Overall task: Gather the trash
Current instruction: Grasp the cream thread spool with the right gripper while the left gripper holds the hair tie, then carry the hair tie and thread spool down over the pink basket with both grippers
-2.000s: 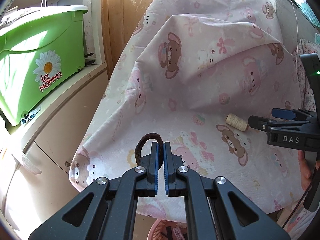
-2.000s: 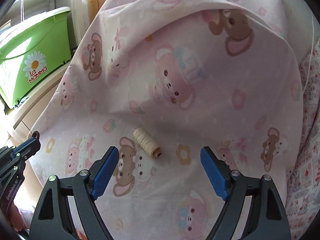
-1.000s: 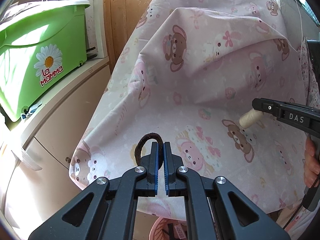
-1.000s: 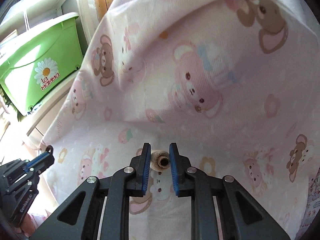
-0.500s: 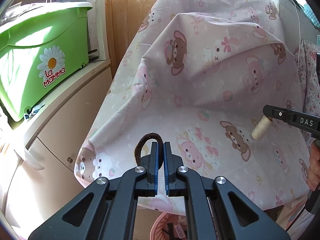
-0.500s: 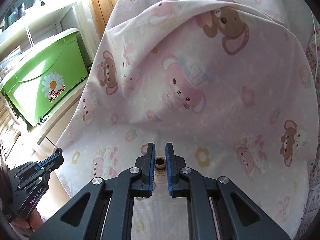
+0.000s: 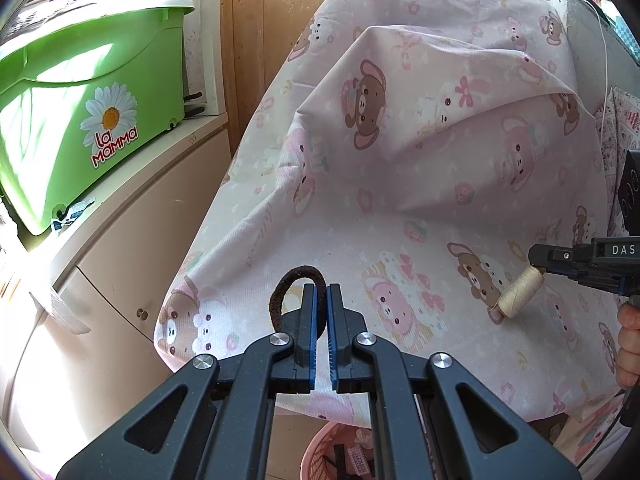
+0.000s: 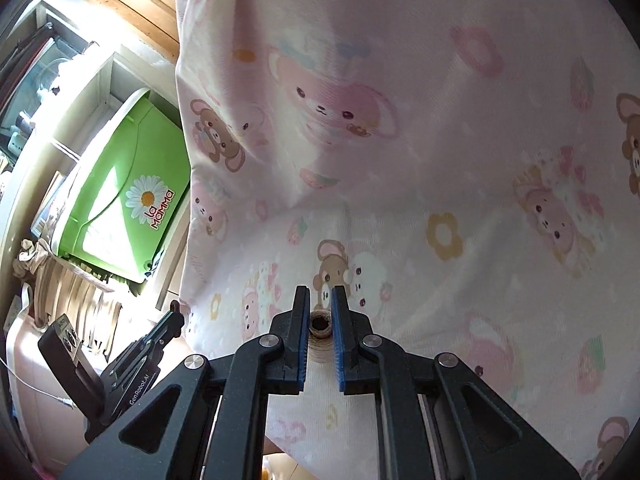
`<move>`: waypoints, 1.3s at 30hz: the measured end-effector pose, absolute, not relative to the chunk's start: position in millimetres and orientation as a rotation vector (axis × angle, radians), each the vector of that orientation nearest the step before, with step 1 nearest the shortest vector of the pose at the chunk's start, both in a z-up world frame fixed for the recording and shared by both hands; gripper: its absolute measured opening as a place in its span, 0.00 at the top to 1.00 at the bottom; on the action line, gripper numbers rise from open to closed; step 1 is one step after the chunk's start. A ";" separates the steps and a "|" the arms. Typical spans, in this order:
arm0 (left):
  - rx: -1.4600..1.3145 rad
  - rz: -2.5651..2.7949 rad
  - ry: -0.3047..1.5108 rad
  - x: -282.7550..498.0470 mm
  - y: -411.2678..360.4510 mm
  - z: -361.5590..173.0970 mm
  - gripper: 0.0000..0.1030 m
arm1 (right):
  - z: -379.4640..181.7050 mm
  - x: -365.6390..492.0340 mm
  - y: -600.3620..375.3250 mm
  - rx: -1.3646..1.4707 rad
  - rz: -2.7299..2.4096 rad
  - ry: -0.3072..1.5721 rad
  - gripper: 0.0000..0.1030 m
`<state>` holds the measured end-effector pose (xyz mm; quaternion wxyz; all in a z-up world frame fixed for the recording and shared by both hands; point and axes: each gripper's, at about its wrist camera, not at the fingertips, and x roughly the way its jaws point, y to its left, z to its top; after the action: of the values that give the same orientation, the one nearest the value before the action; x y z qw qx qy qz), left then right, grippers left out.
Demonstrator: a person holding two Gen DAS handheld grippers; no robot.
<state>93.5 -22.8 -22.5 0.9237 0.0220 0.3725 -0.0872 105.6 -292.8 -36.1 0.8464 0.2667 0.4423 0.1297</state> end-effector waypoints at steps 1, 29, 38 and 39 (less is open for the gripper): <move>0.049 -0.178 0.760 93.1 -23.0 -21.8 0.96 | -36.0 105.4 -292.1 0.547 0.264 0.932 0.89; 0.047 -0.186 0.755 88.9 -20.2 -18.3 0.96 | -58.1 107.8 -232.0 -0.053 0.096 0.961 0.43; 0.056 -0.203 0.762 77.4 -21.5 -12.9 0.96 | -34.1 85.5 -223.2 -0.063 0.094 0.874 0.43; 0.058 -0.209 0.761 74.4 -22.3 -11.5 0.96 | -28.8 80.4 -222.3 -0.058 0.097 0.862 0.43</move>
<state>74.4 -22.3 -11.5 0.9228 0.0284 0.3706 -0.1017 80.4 -222.3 -28.8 0.9070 -0.0281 0.4174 0.0472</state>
